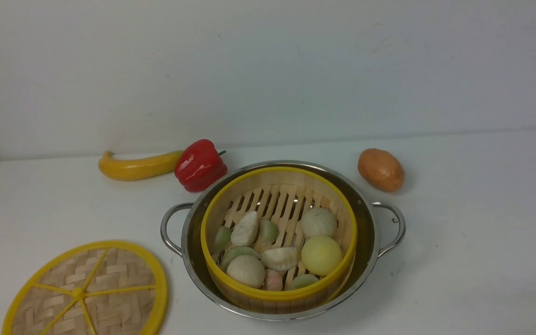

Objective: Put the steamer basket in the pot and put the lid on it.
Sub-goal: Use the left arm to lift the lid of the steamer

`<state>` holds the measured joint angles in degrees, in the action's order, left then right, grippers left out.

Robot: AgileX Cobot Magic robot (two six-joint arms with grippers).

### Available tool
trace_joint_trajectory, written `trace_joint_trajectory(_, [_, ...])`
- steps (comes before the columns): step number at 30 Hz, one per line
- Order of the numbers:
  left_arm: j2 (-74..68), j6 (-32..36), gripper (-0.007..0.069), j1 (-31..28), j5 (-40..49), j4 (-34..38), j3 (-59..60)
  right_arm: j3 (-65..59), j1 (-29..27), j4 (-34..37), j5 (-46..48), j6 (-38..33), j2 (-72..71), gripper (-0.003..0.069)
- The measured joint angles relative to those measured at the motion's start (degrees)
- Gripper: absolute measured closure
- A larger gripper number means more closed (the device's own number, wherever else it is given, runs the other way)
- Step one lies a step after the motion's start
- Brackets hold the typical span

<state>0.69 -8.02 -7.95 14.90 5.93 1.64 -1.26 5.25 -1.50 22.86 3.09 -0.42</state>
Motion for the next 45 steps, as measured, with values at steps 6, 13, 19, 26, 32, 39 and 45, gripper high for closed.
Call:
trace_joint_trajectory(6, [0.0,-5.1,0.0334,0.0,-7.6,12.8,0.0,0.0,0.0,0.0,0.0,-0.1,0.0,0.0614])
trace_joint_trajectory(13, [0.0,-6.4,0.0334,0.0,-13.8,25.6,0.0,0.0,0.0,0.0,0.0,-0.1,0.0,0.0607])
trace_joint_trajectory(19, [0.0,-1.6,0.0334,0.0,-11.8,26.2,-1.6,0.0,0.0,0.0,0.0,-0.1,0.0,0.0602])
trace_joint_trajectory(26, [-3.9,10.1,0.0334,0.0,6.7,23.3,-15.4,0.0,0.0,0.0,0.0,-0.1,0.0,0.0594])
trace_joint_trajectory(32, [-17.4,13.6,0.0334,0.0,31.6,14.7,-30.3,0.0,0.0,0.0,0.0,-0.1,0.0,0.0589])
trace_joint_trajectory(39, [-35.5,12.9,0.0334,0.0,43.0,7.4,-44.6,0.0,0.0,0.0,0.0,-0.1,0.0,0.0581])
trace_joint_trajectory(45, [-51.2,15.4,0.0334,0.0,44.6,2.8,-52.4,0.0,0.0,0.0,0.0,-0.1,0.0,0.0575])
